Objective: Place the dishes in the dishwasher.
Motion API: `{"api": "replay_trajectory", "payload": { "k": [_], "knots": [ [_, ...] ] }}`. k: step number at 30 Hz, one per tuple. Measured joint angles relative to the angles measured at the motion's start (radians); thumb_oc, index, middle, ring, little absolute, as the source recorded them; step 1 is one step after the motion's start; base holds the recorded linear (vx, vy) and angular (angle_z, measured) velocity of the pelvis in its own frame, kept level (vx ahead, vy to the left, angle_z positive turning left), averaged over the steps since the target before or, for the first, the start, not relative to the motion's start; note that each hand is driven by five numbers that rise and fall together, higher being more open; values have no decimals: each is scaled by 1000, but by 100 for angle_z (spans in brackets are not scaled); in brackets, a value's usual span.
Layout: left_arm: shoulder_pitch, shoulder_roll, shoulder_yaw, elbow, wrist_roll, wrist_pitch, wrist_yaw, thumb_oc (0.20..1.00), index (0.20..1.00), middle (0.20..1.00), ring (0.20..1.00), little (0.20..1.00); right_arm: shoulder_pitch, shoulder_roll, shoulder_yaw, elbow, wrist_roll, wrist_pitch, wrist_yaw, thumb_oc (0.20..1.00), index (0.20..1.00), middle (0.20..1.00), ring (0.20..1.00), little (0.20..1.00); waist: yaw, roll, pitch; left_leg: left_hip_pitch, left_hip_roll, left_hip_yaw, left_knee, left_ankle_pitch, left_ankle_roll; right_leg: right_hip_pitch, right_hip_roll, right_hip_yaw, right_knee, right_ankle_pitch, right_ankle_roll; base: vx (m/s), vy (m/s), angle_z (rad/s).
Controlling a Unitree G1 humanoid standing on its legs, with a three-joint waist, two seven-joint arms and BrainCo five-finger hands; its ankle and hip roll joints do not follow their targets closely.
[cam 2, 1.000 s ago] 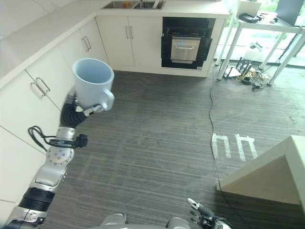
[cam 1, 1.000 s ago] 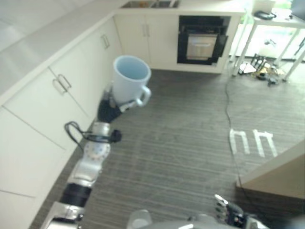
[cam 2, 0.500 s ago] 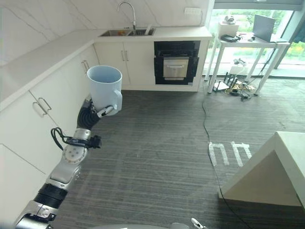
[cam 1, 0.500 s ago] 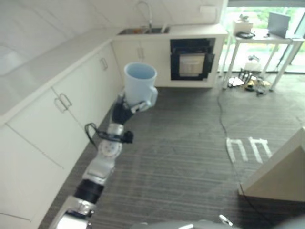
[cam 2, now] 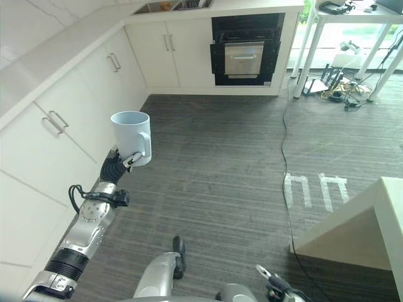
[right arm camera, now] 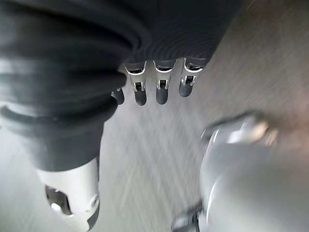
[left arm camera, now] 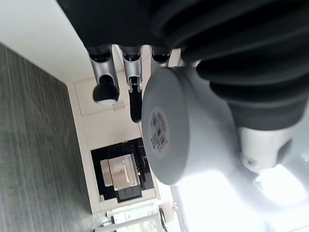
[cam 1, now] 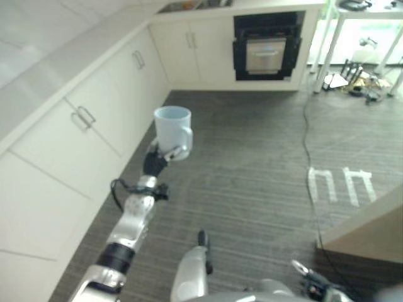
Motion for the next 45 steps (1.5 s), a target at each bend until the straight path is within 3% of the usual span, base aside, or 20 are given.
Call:
{"api": "replay_trajectory", "payload": {
  "k": [3,6,9,12,13,15,17,20,21,22,23,24,25,26,28,30,32,33,36,45],
  "knots": [
    [-25,-10,2,-13,4,7,-18,200,200,200,200,200,95,24,-2,-1,-1,4,-17,1000,1000,1000,1000,1000,-16,-16,-33,172,-111,-33,-106,46,124,37,-16,-26,120,27,98,338,289,9],
    [-107,23,-7,-21,7,20,-26,200,200,200,200,200,123,82,-3,-23,-19,-10,-9,1000,1000,1000,1000,1000,-57,-43,-32,205,-138,-51,-4,-79,169,-196,-72,-34,686,209,196,302,219,31],
    [-135,35,-47,0,46,22,-25,200,200,200,200,200,95,55,8,-59,-71,-33,8,1000,1000,1000,1000,1000,-95,32,-21,342,-122,-95,-98,-126,138,-412,-94,-123,695,130,99,355,-94,-2],
    [-226,52,-109,-5,74,29,-24,200,200,200,200,200,99,38,67,-70,-68,-51,24,1000,1000,1000,1000,1000,-136,-22,-16,433,-123,-99,-155,-218,26,-504,-35,-124,-8,183,59,443,-307,67],
    [-243,69,-133,-15,75,40,-23,200,200,200,200,200,102,40,74,-72,-68,-53,27,1000,1000,1000,1000,1000,-149,-50,-12,440,-145,-74,-105,-254,58,-531,-79,-108,-134,229,80,459,-382,56],
    [-230,108,-136,-25,78,51,-20,200,200,200,200,200,107,48,35,-63,-68,-49,28,1000,1000,1000,1000,1000,-171,-126,-14,489,-222,-108,-70,-298,29,-668,-188,-48,20,277,69,430,-363,49],
    [-128,93,-116,-22,110,65,-21,200,200,200,200,200,105,41,28,-39,-66,-36,27,1000,1000,1000,1000,1000,-161,-68,-22,594,-177,-62,-60,-303,13,-623,-116,-108,105,315,-9,492,-392,-3],
    [-60,40,-97,-43,128,107,-23,200,200,200,200,200,55,28,0,-42,-59,-26,25,1000,1000,1000,1000,1000,-150,-6,-39,604,-110,-56,147,-187,-85,-464,-35,-66,110,290,-78,485,-399,-18],
    [-59,74,-84,-133,154,116,-22,200,200,200,200,200,32,43,12,-89,-59,-37,27,1000,1000,1000,1000,1000,-126,-43,-52,555,15,-35,192,-178,-81,-267,-16,-46,30,239,-97,570,-664,-71],
    [-77,84,-48,-144,154,115,-6,200,200,200,200,200,21,29,82,-86,-61,-42,29,1000,1000,1000,1000,1000,-149,-86,-96,431,4,-96,360,148,-163,-298,-7,-111,68,159,-123,893,-505,-77],
    [-60,85,-103,-243,154,141,-18,200,200,200,200,200,48,8,77,-70,-58,-23,31,1000,1000,1000,1000,1000,-116,-57,-92,231,28,-139,796,216,-96,-237,63,-83,33,110,-183,745,-258,-83],
    [-33,110,-92,-265,153,95,-34,200,200,200,200,200,18,31,-87,-65,-56,-22,39,1000,1000,1000,1000,1000,-61,-70,-47,51,26,-64,963,80,-42,-204,78,-20,4,129,-146,623,215,-139],
    [-23,131,-86,-170,152,96,-34,200,200,200,200,200,-47,35,-112,-11,-38,-25,34,1000,1000,1000,1000,1000,14,-110,21,52,-36,-4,569,-80,3,-77,41,72,-83,157,-133,344,280,-138],
    [-25,158,-86,-75,152,153,-34,200,200,200,200,200,-83,7,-31,-11,-31,-29,35,1000,1000,1000,1000,1000,-15,-78,23,-36,-64,-23,217,-52,-9,39,55,80,-124,144,-79,406,336,-125],
    [-25,145,-78,-69,152,134,-33,200,200,200,200,200,-90,-28,24,-3,-17,-24,36,1000,1000,1000,1000,1000,-11,5,20,-190,-56,-147,30,2,-29,113,108,123,-81,91,-27,328,293,-95],
    [-25,137,-74,-85,152,126,-33,200,200,200,200,200,-55,-41,36,2,-19,-7,31,1000,1000,1000,1000,1000,-3,3,2,-250,-77,-144,50,12,-11,221,62,132,-131,27,52,289,321,-144],
    [-25,96,-87,-95,153,114,-44,200,200,200,200,200,37,-51,34,5,-20,-1,22,1000,1000,1000,1000,1000,-38,52,-50,-34,-95,-72,-77,36,254,234,103,104,61,19,82,288,357,-102],
    [-23,91,-84,-91,152,113,-40,200,200,200,200,200,66,-21,32,20,-20,2,20,1000,1000,1000,1000,1000,-51,-1,-58,25,-107,-74,-120,190,246,186,63,94,195,-67,85,271,320,-84],
    [-93,86,-95,-86,153,112,-47,200,200,200,200,200,98,13,35,6,-21,-8,22,1000,1000,1000,1000,1000,-105,-28,-82,154,-149,-95,-249,204,160,-19,-19,47,210,-134,67,252,262,-15],
    [-162,143,-122,-51,153,97,-41,200,200,200,200,200,10,80,43,-63,-41,-50,-11,1000,1000,1000,1000,1000,-59,-5,-88,259,-160,-195,-144,16,120,-217,-124,-78,221,32,137,141,66,29]
  ]
}}
